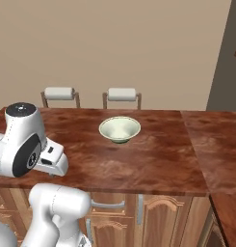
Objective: Pick the cup and bowl from the counter and place them on the counter next to the sink.
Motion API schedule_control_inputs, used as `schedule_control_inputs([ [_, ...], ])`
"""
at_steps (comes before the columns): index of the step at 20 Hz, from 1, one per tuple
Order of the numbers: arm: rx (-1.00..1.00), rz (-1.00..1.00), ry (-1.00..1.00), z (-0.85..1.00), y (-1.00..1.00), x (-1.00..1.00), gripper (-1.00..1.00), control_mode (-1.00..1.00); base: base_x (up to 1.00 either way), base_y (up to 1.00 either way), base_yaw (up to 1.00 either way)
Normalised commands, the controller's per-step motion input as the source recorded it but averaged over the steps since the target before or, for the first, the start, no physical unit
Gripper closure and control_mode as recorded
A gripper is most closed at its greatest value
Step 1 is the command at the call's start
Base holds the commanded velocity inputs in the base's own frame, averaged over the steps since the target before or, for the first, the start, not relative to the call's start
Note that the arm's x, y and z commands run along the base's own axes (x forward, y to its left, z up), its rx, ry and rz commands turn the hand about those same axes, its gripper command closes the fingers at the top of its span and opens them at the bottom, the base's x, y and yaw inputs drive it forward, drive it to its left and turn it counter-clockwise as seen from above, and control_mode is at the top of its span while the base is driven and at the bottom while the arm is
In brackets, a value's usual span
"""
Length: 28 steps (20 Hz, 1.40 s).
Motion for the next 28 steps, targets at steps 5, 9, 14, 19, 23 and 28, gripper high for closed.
schedule_control_inputs([
  [5, 0.00, 0.00, 0.00, 0.00, 0.00, 0.02, -1.00, -1.00, 0.00, 0.00, 0.00],
  [9, 0.00, 0.00, 0.01, -0.01, 0.00, 0.27, -1.00, -1.00, 0.00, 0.00, 0.00],
  [14, 0.00, 0.02, 0.00, -0.02, -0.05, 0.49, -1.00, -1.00, 0.00, 0.00, 0.00],
  [19, -0.01, 0.11, 0.00, -0.07, -0.30, 0.90, -1.00, -1.00, 0.00, 0.00, 0.00],
  [23, -0.02, 0.14, 0.00, 0.00, -0.39, 1.00, -1.00, -1.00, 0.00, 0.00, 0.00],
  [28, -0.04, 0.11, 0.00, 0.00, -0.41, 1.00, -1.00, -1.00, 0.00, 0.00, 0.00],
])
